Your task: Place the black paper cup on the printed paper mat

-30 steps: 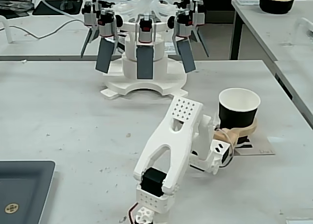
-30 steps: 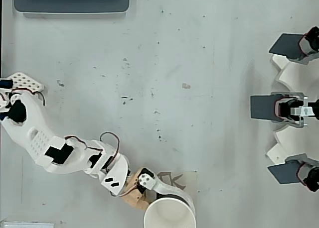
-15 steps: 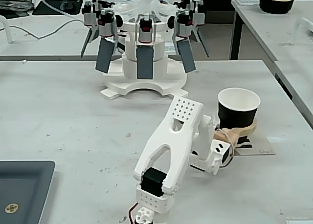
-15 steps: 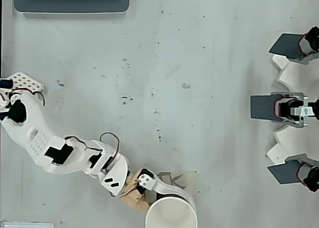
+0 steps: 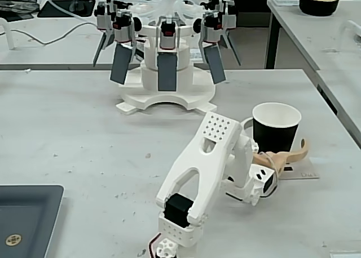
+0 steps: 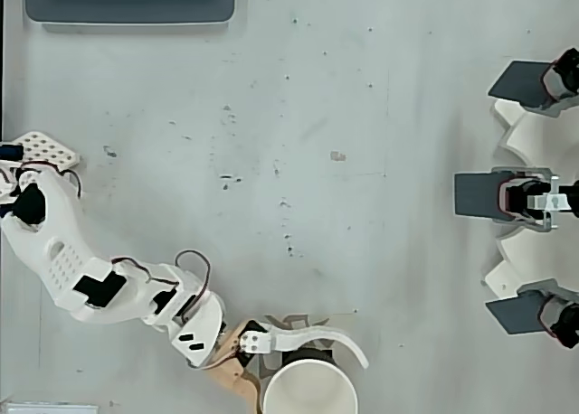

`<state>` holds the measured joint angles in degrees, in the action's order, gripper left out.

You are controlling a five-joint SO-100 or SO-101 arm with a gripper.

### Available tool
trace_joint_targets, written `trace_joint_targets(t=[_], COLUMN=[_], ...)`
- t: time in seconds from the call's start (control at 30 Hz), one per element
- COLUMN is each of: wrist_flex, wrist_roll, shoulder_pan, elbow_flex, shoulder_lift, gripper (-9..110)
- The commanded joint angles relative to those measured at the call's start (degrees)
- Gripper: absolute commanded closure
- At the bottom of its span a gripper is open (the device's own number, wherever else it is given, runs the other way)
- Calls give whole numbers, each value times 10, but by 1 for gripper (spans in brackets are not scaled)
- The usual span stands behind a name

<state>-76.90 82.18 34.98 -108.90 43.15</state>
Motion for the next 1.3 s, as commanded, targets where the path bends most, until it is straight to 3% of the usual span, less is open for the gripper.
trace_joint_targets(t=[0.0,0.7,1.27], wrist_flex=[2,76,69], wrist_roll=[-10,11,47], shoulder_pan=[5,40,26], elbow_flex=[-15,-235,-502], shoulder_lift=[58,290,563], gripper=[57,52,55])
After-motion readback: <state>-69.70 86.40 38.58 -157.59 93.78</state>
